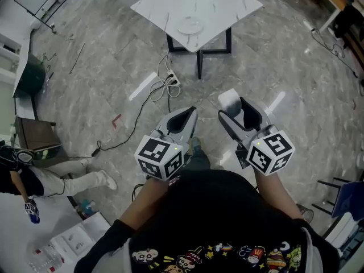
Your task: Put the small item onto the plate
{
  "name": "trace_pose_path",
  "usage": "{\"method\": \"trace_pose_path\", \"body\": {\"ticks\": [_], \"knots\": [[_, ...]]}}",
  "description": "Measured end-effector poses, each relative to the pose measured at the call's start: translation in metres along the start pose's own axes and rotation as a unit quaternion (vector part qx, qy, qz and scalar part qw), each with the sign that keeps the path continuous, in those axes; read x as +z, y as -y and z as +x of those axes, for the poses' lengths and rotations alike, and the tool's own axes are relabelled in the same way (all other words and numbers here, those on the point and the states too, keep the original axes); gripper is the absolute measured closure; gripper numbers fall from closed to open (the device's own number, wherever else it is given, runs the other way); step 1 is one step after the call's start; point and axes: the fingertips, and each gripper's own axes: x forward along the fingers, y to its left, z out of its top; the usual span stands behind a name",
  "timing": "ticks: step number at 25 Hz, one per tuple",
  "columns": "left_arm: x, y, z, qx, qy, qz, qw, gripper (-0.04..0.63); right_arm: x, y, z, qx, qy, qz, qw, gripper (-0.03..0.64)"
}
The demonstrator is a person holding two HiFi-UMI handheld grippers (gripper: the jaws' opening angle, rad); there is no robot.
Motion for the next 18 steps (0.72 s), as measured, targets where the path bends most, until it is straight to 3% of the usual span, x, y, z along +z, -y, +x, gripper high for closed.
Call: {"method": "trace_pose_path", "body": {"ticks": [8,18], "knots": [[0.033,-0.058,0.033,-0.041,-0.007,0.015,0.9990,0.595,0.029,0.014,0.061,-0.036,0.011,0.005,0.999,0.285],[0.047,-0.113,0.047,-0.056,-0.006,0.009,0.9984,0.595,0.043,0.010,0.119,-0.040,0.001,-0.001,0.999,0.284]]}}
